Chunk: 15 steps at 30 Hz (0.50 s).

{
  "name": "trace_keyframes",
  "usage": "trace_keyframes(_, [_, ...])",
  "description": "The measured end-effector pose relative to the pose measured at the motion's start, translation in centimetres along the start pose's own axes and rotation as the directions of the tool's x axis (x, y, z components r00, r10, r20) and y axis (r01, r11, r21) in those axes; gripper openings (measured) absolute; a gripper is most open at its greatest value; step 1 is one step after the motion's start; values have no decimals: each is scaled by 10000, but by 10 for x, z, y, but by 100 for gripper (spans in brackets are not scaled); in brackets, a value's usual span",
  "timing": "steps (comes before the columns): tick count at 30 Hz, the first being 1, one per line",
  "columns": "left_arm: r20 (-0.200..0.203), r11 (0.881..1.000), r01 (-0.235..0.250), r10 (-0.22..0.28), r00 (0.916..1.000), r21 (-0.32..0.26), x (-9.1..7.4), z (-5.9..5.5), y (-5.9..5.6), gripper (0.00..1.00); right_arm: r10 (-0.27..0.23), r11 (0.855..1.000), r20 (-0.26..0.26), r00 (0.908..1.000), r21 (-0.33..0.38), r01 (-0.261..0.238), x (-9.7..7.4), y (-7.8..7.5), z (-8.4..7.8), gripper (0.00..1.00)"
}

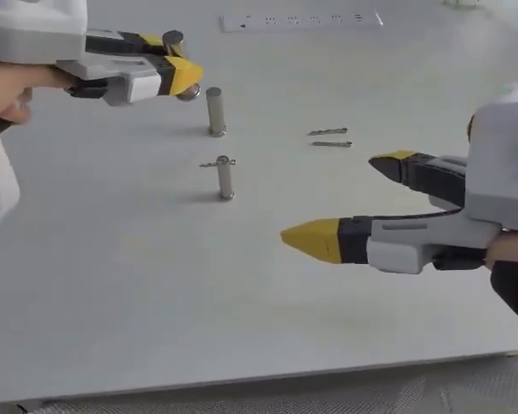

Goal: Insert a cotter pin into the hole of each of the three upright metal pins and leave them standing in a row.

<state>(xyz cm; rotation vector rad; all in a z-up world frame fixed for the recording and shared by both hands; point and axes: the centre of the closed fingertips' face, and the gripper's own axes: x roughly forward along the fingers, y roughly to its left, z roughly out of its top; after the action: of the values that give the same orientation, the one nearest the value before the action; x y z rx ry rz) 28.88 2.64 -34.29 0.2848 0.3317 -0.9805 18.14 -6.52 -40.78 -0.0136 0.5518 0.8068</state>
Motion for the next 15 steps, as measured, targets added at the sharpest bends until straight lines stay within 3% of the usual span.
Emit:
trace_keyframes(4, [143, 9948, 793, -804, 9967, 639, 5, 15, -26, 9, -30, 10000, 10, 10000, 35, 30, -5, 0, 0, 90])
trace_keyframes(7, [411, 9884, 1384, -1411, 9891, 628, 11, 22, -43, 9, -85, 9999, 69, 9999, 87, 84, -9, -1, 1, 90])
trace_keyframes(11, [325, 9789, 1863, -1896, 9813, 840, 22, 21, -62, 9, -113, 9999, 68, 9999, 124, 112, -14, -2, 0, 91])
trace_keyframes(12, [323, 9734, 2109, -2145, 9762, 892, 26, 19, -69, 9, -122, 9998, 55, 9999, 145, 121, -14, -2, 0, 91])
trace_keyframes(15, [135, 9676, 2363, -2384, 9711, 890, 34, 11, -79, 9, -166, 9994, -51, 9998, 314, 167, -17, -4, -5, 94])
